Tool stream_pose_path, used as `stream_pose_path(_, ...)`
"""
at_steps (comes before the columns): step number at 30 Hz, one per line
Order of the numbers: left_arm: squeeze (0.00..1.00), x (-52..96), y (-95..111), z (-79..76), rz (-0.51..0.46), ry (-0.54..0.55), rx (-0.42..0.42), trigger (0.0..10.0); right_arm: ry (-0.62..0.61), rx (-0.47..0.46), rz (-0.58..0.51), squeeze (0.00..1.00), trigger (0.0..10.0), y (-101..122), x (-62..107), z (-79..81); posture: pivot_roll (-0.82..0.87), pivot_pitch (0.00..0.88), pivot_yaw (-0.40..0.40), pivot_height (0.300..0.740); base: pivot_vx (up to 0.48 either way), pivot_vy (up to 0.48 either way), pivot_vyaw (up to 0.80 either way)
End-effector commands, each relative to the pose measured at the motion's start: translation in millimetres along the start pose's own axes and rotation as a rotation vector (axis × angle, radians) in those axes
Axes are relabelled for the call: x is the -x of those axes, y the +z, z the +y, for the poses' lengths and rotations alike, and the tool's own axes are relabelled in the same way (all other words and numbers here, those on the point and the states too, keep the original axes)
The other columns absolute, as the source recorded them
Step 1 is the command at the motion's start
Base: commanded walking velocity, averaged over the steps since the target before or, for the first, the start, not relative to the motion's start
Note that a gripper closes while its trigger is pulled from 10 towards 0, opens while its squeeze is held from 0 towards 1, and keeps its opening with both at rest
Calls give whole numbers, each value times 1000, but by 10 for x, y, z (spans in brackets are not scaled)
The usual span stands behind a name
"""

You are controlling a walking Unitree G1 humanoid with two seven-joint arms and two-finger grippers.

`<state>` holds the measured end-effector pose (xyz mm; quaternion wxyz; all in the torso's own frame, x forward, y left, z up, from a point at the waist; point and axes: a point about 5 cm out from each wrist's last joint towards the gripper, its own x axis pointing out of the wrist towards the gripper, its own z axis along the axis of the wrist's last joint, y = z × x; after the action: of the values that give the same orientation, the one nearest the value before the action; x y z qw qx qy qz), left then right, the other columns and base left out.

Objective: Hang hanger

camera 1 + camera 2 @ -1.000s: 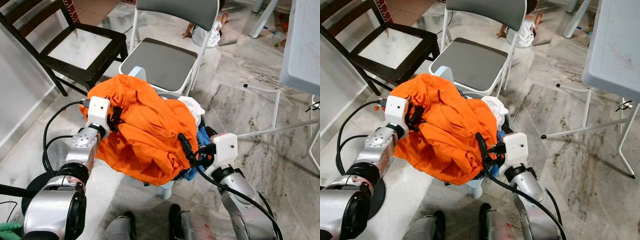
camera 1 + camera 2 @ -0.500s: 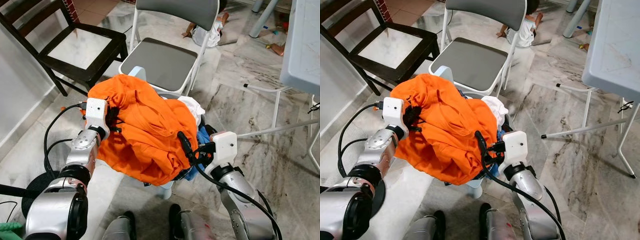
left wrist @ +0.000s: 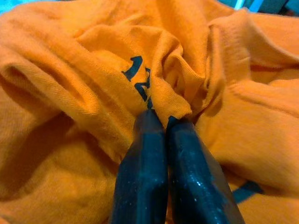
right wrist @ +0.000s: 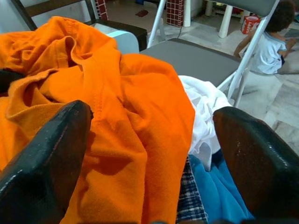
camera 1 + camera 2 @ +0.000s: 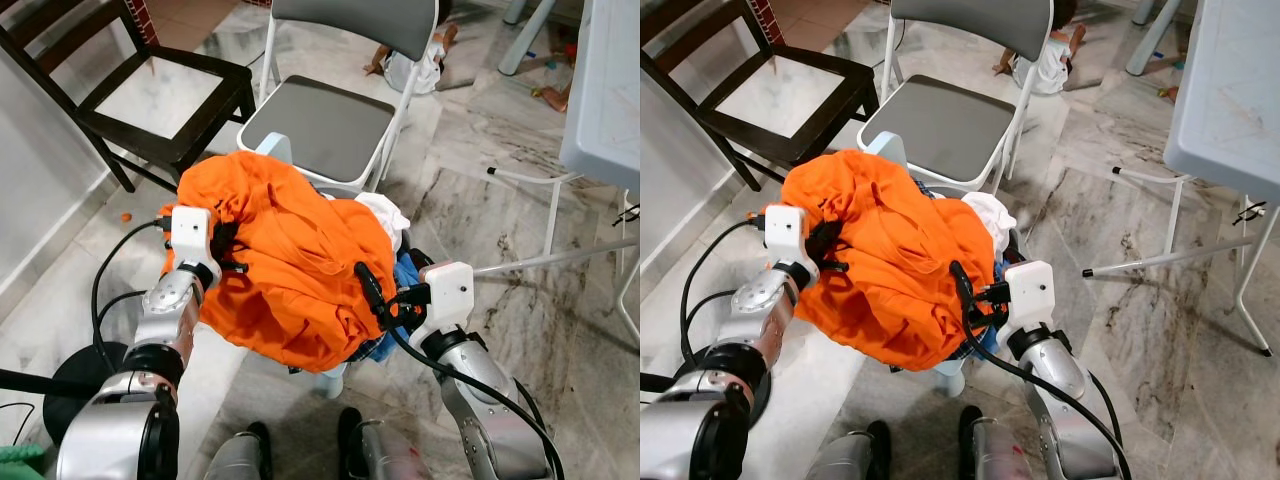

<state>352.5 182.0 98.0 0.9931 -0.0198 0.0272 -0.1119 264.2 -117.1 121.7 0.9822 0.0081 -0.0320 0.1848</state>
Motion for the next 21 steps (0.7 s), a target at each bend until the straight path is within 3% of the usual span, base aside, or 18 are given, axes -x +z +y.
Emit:
stream_pose_path(1, 0, 95, -138, -52, 39, -37, 15, 0, -2, 0, 17, 0, 10000, -47, 32, -3, -10, 279, -13, 740, 0, 0, 0)
stream_pose_path(7, 0, 314, -188, -106, 21, -57, 11, 0, 9, 7, 23, 0, 10000, -57, 19, -1, 4, 280, -24, 740, 0, 0, 0)
stream_pose_path(15, 0, 651, -28, -240, -105, -60, 12, 0, 33, 12, 24, 0, 10000, -58, -26, 8, 35, 282, -35, 740, 0, 0, 0)
stream_pose_path(21, 0, 818, 70, -394, -187, -132, -77, 0, 43, 12, 24, 0, 10000, -68, -43, 21, 39, 277, -38, 740, 0, 0, 0)
